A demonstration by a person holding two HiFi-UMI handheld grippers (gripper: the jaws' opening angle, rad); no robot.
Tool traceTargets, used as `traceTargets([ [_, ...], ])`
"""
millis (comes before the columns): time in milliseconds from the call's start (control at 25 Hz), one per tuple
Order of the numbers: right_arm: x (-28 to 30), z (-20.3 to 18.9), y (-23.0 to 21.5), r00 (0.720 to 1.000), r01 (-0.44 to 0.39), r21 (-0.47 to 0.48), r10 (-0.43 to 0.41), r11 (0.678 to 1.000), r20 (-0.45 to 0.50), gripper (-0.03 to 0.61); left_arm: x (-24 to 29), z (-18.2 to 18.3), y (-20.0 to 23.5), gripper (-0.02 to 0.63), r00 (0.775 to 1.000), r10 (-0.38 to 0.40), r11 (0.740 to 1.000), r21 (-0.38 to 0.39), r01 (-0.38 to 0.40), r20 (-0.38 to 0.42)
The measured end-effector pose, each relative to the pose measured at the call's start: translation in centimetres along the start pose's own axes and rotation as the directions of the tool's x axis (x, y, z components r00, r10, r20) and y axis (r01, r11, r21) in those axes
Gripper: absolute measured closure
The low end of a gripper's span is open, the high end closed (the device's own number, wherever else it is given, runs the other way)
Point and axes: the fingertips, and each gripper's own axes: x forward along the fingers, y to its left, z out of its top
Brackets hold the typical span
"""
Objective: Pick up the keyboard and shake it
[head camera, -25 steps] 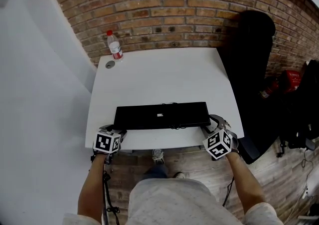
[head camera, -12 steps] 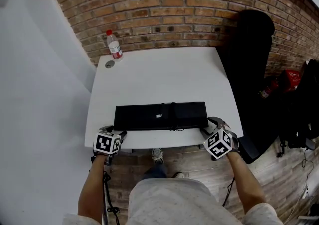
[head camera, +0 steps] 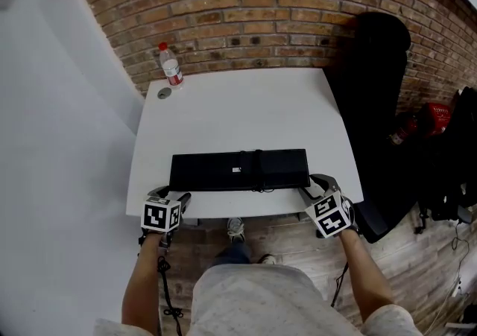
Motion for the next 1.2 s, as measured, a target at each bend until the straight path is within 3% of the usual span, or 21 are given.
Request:
traceTargets([
  [320,-1.2,3.2,0.4,0.996,-0.007,0.101,-0.002,0.995,0.093,0.445,-2.2,2.7,-2.9,0.376,0.989,-0.009,0.999,-0.049,0.016,0.146],
  [680,-2.8,5.6,1.4,0.984,-0.038,0.200,0.001,0.979,0.179,0.486,-4.7,6.3,-7.6,0.505,0.945,-0.012,0.999,-0.037,0.025,0.325],
  [920,-4.1,6.2,1.1,0.974,-0.033,0.270,-0.030,0.962,0.226,0.566,-4.9,6.8,-10.0,0.611,0.929,-0.014,0.999,-0.036,0.029,0.370],
  [1200,-5.1,6.0,1.4,0.970,-0.040,0.287,-0.031,0.957,0.240,0.569,-5.0,6.7,-11.1,0.621,0.924,-0.042,0.995,-0.071,0.075,0.381],
])
